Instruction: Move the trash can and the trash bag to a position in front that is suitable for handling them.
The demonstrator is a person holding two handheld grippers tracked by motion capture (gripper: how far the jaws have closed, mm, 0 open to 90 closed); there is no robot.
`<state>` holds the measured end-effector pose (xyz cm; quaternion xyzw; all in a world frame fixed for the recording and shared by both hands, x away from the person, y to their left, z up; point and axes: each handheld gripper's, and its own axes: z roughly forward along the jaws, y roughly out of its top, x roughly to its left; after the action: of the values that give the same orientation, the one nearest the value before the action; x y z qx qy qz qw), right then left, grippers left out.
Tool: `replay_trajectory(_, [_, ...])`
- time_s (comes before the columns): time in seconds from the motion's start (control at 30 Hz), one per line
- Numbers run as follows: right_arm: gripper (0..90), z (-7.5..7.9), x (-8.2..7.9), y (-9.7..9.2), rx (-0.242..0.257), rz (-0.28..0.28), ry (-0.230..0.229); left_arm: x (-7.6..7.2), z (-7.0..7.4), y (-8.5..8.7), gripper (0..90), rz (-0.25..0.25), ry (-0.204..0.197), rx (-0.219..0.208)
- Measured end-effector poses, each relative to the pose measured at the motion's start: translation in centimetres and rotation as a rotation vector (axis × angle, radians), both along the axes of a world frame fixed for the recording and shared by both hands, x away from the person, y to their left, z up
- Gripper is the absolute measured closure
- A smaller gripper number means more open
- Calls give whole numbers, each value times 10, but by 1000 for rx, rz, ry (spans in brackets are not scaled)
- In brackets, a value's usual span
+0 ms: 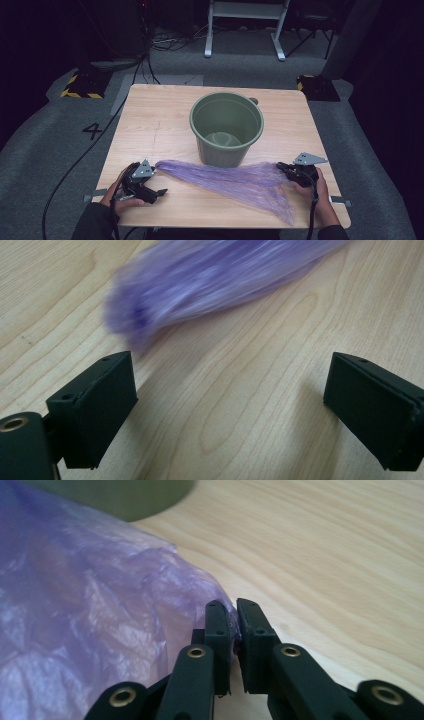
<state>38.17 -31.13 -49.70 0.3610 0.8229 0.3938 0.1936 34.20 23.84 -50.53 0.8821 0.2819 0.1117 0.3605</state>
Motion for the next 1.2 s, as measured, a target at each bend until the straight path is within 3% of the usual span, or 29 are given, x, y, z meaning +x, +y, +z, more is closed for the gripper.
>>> replay_trajectory(0.1, [777, 0, 5, -6, -6, -33, 2, 0, 0, 1, 63, 7, 1, -2])
replay_trajectory(0.17, [628, 1, 9, -12, 3, -57, 11, 0, 0, 1, 63, 7, 1, -2])
replay_trajectory(0.2, [545, 4, 11, -17, 1, -97, 23, 0, 0, 1, 63, 7, 1, -2])
replay_trajectory(0.27, [455, 8, 11, -23, 20, -119, 25, 0, 0, 1, 63, 8, 1, -2])
replay_trajectory(0.47, [346, 28, 3, -41, 103, -158, -4, 0, 0, 1, 63, 8, 1, -2])
replay_trajectory(0.6, [327, 50, -20, -49, 115, -165, -69, 0, 0, 0, 63, 7, 1, 0])
replay_trajectory(0.73, [320, 64, -39, -47, 136, -120, -100, 1, 0, 0, 63, 5, 0, 0])
replay_trajectory(0.77, [276, 71, -56, -38, 112, -24, -107, 1, 0, 0, 63, 5, 1, 0])
replay_trajectory(0.8, [276, 71, -56, -38, 112, -24, -107, 1, 0, 0, 63, 5, 0, 0])
replay_trajectory(0.83, [252, 74, -72, -26, 72, 70, -92, 1, 0, 0, 63, 5, 0, 0])
replay_trajectory(0.87, [252, 74, -72, -26, 72, 70, -92, 1, 0, 0, 63, 5, 0, 0])
replay_trajectory(0.97, [257, 67, -95, -6, 44, 183, -59, 1, 0, 0, 63, 5, -1, 2])
replay_trajectory(1.03, [260, 62, -98, -2, 31, 189, -47, 1, 0, 0, 63, 5, -1, 1])
replay_trajectory(1.07, [281, 50, -100, 1, -6, 179, -40, 1, 0, 0, 63, 5, -1, 1])
replay_trajectory(1.13, [312, 37, -98, -1, 25, 180, 6, 1, 0, 0, 63, 6, 1, 0])
replay_trajectory(1.2, [340, 26, -96, -1, -31, 162, 26, 1, 0, 0, 63, 5, 1, 0])
